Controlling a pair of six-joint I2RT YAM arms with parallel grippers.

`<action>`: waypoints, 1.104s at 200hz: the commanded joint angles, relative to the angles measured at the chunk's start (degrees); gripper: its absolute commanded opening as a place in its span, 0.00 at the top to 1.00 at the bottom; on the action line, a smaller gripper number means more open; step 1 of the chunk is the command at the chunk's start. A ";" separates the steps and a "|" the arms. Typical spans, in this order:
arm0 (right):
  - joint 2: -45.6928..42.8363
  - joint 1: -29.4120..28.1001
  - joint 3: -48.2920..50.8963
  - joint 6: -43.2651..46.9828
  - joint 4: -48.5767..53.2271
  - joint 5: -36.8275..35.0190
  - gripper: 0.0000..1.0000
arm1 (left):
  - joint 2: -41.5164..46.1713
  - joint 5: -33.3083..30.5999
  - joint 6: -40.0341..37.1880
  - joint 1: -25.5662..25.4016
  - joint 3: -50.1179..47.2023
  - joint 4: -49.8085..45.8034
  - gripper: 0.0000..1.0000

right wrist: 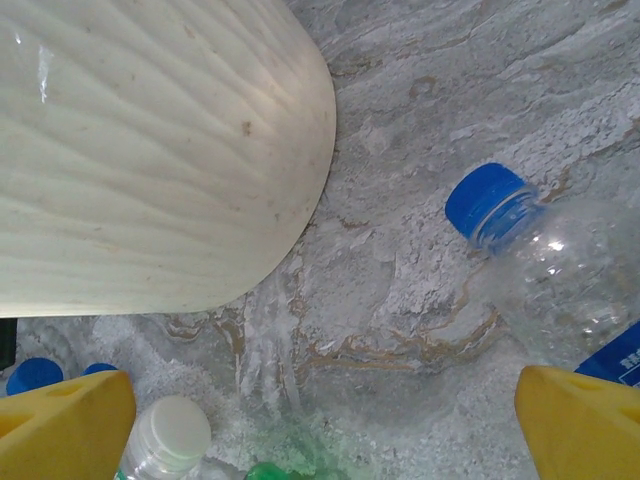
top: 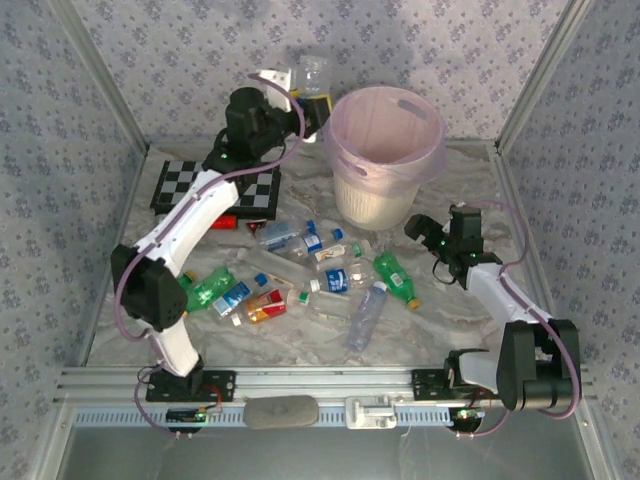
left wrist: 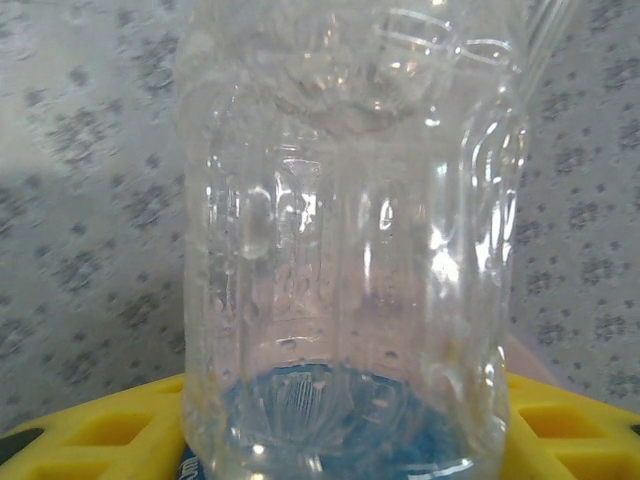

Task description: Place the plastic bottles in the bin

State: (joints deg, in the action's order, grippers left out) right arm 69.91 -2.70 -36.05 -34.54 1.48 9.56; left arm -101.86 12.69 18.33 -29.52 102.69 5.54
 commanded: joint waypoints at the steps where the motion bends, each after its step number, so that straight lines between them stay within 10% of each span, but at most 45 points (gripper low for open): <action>1: -1.12 0.29 -1.23 0.44 1.12 1.92 0.01 | -5.13 2.24 -0.22 -1.27 7.78 -2.33 0.42; 94: -7.32 -1.37 0.11 4.70 2.16 2.85 0.01 | -40.91 6.14 -4.50 -7.20 62.59 -31.98 0.40; 164: -7.51 -2.31 -0.33 5.90 2.56 2.92 0.01 | -41.04 6.78 -5.31 -8.13 56.57 -29.53 0.32; 198: -7.42 -3.00 -0.59 6.33 2.36 2.92 0.01 | -41.00 7.00 -4.97 -8.26 56.56 -29.38 0.01; 221: -7.35 -3.36 -0.90 6.51 2.31 2.84 0.01 | -40.54 6.88 -4.76 -8.28 56.65 -29.07 0.00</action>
State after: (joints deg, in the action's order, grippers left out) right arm 63.13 -5.56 -36.05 -29.28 2.87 11.86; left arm -143.65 18.70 13.96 -37.63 159.37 -24.25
